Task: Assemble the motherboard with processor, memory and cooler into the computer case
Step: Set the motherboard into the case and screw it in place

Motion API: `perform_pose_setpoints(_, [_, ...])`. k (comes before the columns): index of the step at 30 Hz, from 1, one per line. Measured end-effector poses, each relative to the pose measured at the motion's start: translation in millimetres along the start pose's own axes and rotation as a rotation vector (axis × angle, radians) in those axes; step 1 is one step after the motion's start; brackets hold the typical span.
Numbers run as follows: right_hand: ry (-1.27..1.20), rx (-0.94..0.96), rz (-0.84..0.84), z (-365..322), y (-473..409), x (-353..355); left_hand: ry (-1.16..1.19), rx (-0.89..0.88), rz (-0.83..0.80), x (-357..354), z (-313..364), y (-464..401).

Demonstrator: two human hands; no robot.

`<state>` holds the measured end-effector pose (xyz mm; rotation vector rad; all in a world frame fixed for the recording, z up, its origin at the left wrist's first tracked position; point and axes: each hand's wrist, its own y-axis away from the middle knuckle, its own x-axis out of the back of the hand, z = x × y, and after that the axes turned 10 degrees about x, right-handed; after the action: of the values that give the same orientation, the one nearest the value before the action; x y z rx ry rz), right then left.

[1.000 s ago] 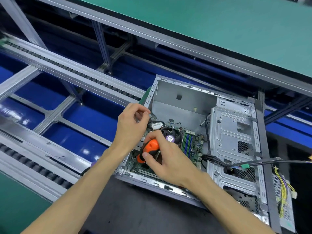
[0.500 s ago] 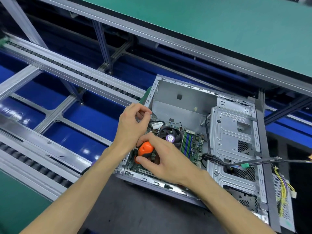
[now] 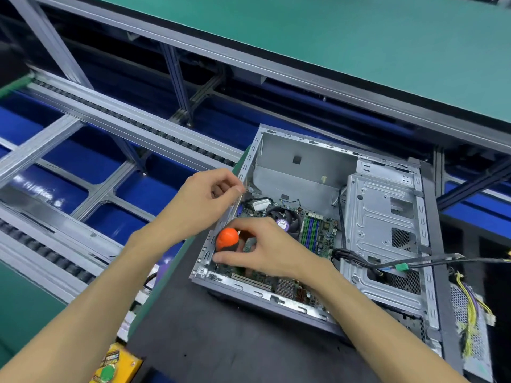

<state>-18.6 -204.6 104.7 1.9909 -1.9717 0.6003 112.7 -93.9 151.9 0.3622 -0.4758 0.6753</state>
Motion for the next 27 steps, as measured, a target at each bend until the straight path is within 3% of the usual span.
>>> perform_pose_setpoints(10, [-0.139,0.006,-0.027,9,-5,-1,-0.45,0.055,-0.341,25,29,32])
perform_pose_setpoints(17, [-0.3,-0.012,-0.153,15,0,5,-0.55,0.065,-0.272,18,33,35])
perform_pose_setpoints(23, [-0.395,-0.024,-0.231,22,0,21,-0.692,0.092,-0.117,9,34,37])
perform_pose_setpoints(27, [-0.396,0.045,-0.204,23,-4,22,-0.673,0.045,-0.186,11,38,39])
